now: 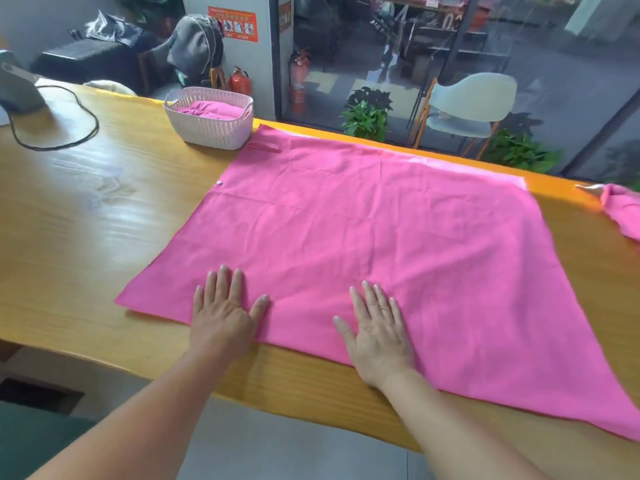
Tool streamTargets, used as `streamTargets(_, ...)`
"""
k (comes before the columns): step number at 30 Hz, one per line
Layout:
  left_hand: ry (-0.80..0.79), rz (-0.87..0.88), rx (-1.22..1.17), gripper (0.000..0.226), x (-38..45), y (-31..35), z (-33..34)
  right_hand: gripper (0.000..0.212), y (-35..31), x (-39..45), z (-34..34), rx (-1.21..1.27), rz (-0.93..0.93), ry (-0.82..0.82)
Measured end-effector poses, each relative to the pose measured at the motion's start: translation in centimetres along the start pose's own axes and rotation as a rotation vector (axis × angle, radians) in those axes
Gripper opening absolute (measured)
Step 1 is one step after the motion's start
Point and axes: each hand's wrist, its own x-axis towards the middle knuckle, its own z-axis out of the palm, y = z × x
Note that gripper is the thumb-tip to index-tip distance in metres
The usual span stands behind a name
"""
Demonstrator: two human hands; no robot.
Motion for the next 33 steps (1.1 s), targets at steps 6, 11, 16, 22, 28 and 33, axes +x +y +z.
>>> streamTargets(6, 0.077, -0.028, -0.018, 0.077, -0.9, 4.2, -1.4, 0.095, 6.5, -2.7, -0.9, 0.097, 0.217, 0.054)
streamTargets(11, 0.091, 0.421, -0.182, 0.065, -3.9, 17.8, -0.3, 0.086, 8.4, -2.5, -2.1, 0.138, 0.229, 0.082)
streamTargets(16, -0.071, 0.389, 0.012, 0.076, -5.9, 20.7, 3.6, 0.084, 15.6, -6.9, -1.6, 0.064, 0.359, 0.052)
streamTargets(22, -0.018, 0.366, 0.01, 0.079, -6.6, 21.9, 3.2, 0.084, 22.2, -11.0, -2.6, 0.078, 0.54, 0.038)
streamTargets(28, -0.074, 0.711, -0.032, 0.078, -10.5, 31.3, 4.9, 0.071, 23.0, -10.1, -3.3, 0.14, 0.465, 0.063)
streamTargets(33, -0.073, 0.69, 0.114, 0.086, -10.9, 31.4, 6.9, 0.076, 28.0, -14.2, -2.6, 0.101, 0.536, 0.044)
